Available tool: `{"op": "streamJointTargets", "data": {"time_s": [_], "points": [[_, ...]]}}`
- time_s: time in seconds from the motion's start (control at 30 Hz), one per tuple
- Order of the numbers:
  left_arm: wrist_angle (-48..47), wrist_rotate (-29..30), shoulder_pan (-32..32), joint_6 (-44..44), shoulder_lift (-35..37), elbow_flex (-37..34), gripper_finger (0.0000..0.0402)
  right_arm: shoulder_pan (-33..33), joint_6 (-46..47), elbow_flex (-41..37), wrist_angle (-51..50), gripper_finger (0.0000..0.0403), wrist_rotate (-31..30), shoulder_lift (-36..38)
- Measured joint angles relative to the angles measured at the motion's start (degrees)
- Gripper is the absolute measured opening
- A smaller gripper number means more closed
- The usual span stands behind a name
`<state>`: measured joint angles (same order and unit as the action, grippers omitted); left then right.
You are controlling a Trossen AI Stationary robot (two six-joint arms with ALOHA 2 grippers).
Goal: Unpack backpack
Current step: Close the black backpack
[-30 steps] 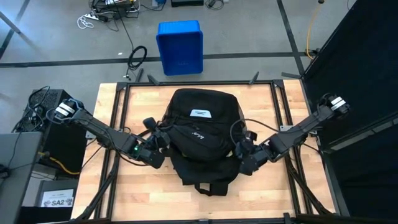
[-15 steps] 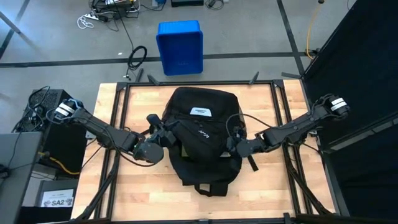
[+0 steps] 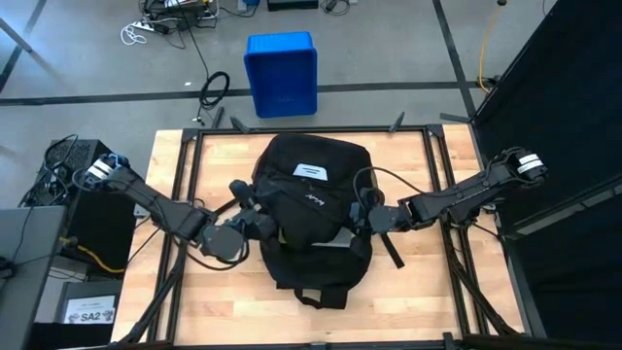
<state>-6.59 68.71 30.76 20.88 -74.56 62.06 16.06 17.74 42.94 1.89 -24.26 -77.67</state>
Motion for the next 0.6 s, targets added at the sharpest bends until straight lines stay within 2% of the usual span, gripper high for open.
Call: {"op": "streamJointTargets", "data": {"time_s": [0.13,0.33,0.5,0.6], "points": [[5.15,-1.16,1.95,2.1,0.0,0.42,0.0207,-0.1,0.03,0.0,0.15,0.0029,-0.19,0.0],[11.71,-1.85,3.83,7.04,0.0,0.42,0.0209,-0.58,0.04,0.02,1.19,0.0029,-0.25,0.0],[13.17,-12.84,3.42,3.97,-1.58,0.48,0.0209,-1.02,0.1,0.02,1.75,0.0031,-0.23,0.0],[14.04,-14.6,2.53,3.91,-4.84,0.53,0.0209,-1.34,0.11,0.02,1.92,0.0034,-0.24,0.0]]}}
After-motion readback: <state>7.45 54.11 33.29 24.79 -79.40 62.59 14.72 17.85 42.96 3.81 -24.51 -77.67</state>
